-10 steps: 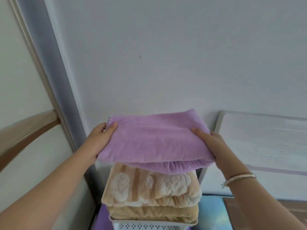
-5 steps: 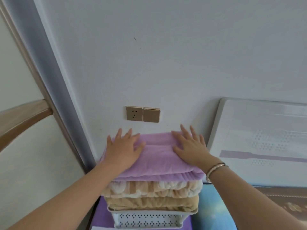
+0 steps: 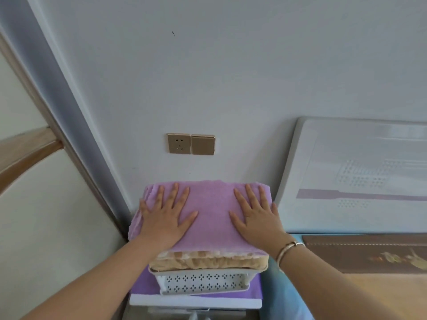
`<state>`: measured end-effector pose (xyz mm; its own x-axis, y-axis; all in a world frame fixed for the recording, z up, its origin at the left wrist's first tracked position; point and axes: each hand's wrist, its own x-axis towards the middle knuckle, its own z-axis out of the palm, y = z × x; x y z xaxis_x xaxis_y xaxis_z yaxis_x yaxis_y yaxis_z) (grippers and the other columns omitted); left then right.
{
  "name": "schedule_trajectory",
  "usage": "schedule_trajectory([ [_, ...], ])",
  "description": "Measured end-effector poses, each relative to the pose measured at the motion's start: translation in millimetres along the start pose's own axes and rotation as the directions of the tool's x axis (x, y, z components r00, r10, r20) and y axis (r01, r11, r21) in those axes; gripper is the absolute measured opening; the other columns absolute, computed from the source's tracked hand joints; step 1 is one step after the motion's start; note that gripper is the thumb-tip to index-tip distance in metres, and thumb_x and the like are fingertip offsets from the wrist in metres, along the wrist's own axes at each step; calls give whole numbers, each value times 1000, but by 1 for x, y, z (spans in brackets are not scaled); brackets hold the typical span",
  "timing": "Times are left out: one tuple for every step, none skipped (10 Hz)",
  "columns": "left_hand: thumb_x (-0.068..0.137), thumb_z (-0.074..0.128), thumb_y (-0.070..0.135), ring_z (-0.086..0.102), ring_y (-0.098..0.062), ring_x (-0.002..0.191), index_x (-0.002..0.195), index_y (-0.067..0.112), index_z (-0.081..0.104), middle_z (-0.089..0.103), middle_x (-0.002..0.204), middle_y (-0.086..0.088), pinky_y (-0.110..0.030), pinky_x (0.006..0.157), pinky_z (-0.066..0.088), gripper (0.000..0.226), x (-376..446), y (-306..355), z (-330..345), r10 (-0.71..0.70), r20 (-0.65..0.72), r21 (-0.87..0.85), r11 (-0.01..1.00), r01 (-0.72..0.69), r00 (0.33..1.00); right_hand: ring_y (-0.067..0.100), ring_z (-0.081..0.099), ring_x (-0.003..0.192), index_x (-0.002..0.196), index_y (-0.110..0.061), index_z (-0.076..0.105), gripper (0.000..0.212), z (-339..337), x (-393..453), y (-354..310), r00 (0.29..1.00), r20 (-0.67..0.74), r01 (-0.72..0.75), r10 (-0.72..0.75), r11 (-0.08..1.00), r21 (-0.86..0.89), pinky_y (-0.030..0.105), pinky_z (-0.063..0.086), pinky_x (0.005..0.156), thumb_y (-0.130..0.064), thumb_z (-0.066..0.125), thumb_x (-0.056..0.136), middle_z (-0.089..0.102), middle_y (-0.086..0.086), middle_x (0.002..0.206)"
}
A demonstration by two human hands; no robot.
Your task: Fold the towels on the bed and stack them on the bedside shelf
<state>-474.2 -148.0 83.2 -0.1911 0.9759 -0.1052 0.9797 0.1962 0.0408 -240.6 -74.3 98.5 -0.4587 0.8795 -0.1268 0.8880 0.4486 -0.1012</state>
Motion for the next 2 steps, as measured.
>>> schedule_trajectory([
  [90, 6, 66, -11, -30, 147, 150, 36, -9, -22, 157, 6, -64, 113, -1, 69, 3, 6, -37, -48, 44, 1, 999, 48, 998, 27, -10, 147, 152, -30, -2, 75, -44, -2, 2, 998, 64, 31, -27, 998, -52, 55, 2, 115, -67, 13, 87, -10, -1, 160],
  [99, 27, 42, -9, -30, 147, 150, 30, 17, -18, 159, 3, -59, 115, 7, 53, -16, 47, -92, 49, -45, 18, 999, -48, 998, 22, -2, 148, 151, -23, 14, 64, -99, -20, 1, 997, -59, 59, -55, 996, 73, 47, 7, 118, -46, 39, 96, 2, 1, 160],
])
